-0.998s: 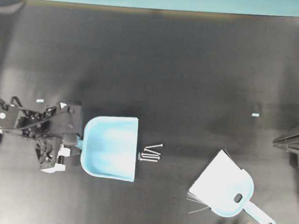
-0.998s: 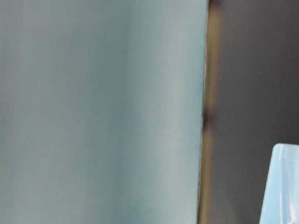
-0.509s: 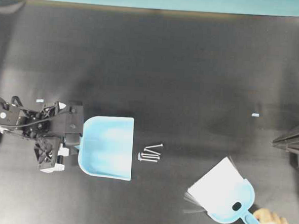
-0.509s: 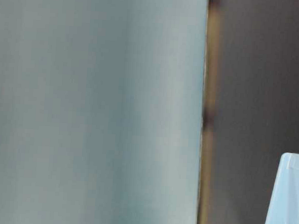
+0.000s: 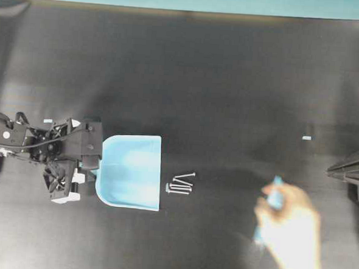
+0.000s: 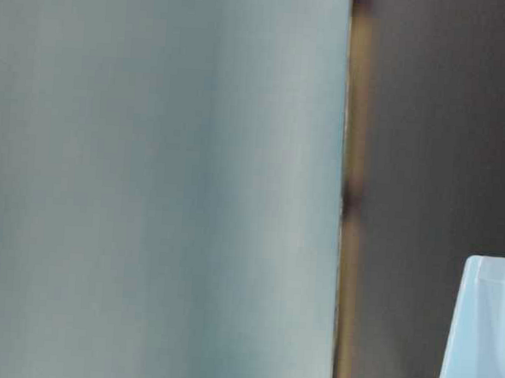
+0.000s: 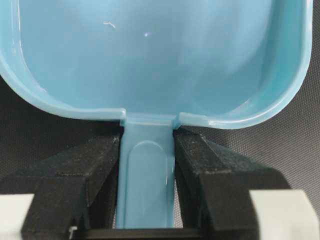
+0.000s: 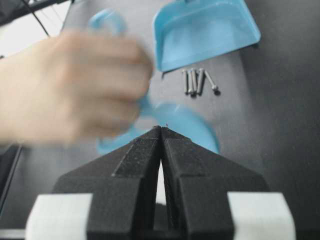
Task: Hold the dustpan with the left arm, while a human hand uses a hand brush to gather screws into the dustpan.
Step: 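Keep holding the dustpan with the left gripper while screws are brushed in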
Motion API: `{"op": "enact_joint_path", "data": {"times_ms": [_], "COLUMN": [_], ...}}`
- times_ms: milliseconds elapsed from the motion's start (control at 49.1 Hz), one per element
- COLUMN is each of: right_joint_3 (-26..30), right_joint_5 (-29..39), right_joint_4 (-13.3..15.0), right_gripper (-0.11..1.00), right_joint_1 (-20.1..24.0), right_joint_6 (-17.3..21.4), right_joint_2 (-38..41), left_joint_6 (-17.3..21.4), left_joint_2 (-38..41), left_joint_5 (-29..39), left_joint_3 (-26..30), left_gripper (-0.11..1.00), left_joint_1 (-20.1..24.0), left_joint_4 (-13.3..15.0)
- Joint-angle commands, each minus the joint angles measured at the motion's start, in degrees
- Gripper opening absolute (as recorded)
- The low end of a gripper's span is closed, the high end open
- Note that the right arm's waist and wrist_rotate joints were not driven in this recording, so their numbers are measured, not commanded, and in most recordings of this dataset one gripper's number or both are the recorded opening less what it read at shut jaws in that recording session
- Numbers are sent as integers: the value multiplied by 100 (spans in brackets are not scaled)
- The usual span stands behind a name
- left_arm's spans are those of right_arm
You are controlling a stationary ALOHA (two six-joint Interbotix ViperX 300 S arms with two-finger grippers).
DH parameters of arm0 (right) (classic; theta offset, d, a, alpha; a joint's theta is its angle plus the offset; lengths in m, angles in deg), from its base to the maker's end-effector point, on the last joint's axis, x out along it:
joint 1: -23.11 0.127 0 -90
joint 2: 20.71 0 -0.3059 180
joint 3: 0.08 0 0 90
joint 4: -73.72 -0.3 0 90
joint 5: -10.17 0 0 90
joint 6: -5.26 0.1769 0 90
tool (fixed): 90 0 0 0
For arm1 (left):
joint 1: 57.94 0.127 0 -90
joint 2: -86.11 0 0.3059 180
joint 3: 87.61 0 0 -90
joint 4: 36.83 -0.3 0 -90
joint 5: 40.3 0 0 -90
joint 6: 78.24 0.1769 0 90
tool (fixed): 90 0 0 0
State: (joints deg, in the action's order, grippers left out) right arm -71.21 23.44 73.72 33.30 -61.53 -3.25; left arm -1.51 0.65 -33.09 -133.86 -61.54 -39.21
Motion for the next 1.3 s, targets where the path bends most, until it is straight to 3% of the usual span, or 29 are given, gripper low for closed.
{"op": "enact_joint_path", "data": {"times_ms": [0, 306, 469, 591, 1283], "right_joint_3": [26, 26, 26, 26, 26], "right_joint_5": [-26, -26, -35, -26, -26], "right_joint_4": [9, 9, 0, 0, 0], "right_gripper": [0, 0, 0, 0, 0], "right_joint_1": [0, 0, 0, 0, 0], "right_joint_6": [0, -9, 0, 0, 0], "right_joint_2": [26, 26, 26, 18, 26], "left_joint_6": [9, 53, 70, 281, 422], "left_joint_2": [9, 35, 79, 62, -44], "left_joint_5": [-35, 62, 448, 615, 571], "left_joint_3": [105, 132, 211, 246, 290], "left_gripper": [29, 29, 29, 29, 29], "left_joint_1": [18, -9, -26, -18, 97], "left_joint_4": [-26, -18, -26, -26, -26]}}
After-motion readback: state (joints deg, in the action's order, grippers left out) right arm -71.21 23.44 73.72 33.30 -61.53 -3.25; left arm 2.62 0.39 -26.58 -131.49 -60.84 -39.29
